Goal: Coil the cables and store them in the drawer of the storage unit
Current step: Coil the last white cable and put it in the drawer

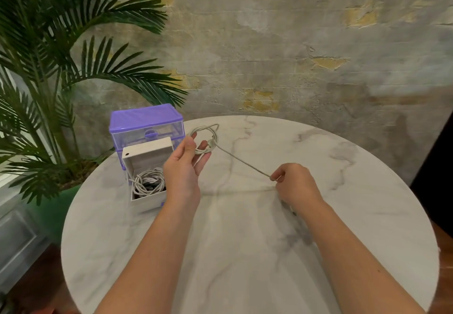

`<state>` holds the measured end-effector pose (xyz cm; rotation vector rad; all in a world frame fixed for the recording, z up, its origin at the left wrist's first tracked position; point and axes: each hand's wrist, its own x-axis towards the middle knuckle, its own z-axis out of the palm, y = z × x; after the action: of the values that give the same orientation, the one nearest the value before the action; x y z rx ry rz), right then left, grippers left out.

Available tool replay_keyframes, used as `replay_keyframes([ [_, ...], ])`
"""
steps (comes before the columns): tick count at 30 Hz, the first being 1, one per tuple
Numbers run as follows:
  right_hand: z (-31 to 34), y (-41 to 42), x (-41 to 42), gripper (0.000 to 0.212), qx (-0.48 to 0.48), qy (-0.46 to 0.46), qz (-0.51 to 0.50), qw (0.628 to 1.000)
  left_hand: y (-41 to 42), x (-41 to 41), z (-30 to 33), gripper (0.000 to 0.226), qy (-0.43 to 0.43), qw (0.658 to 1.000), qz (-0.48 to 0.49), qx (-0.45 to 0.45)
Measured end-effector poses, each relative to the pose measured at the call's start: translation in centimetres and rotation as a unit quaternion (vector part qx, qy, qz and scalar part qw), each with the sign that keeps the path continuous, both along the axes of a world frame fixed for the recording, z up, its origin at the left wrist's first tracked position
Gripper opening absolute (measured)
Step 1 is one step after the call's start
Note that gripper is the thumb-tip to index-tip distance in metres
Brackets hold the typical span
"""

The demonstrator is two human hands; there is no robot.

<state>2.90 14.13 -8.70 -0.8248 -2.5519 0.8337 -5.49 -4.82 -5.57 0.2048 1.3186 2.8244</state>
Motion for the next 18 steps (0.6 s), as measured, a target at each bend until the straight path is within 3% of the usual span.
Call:
replay_keyframes([
  [5,0.7,0.4,0.4,0.036,0.047,-0.009,-0.034,0.998,-0.5,-0.4,0.3,0.024,-0.007,0.999,0.008,0.034],
  [9,0.3,-0.1,0.6,0.036,0.075,-0.02,0.02,0.997,-0.4,-0.7,0.3,0.025,-0.016,0.998,-0.032,0.044],
  [15,0.6,-3.2,0.6,0.027,0.037,0.019,0.17,0.985,0.9,0.1,-0.3,0.02,-0.002,0.996,-0.081,-0.027],
  [18,1.1,-4.7,0.4,0.031,-0.078,0.117,0.169,0.976,1.7,0.9,-0.6,0.021,-0.007,0.992,-0.115,-0.049],
])
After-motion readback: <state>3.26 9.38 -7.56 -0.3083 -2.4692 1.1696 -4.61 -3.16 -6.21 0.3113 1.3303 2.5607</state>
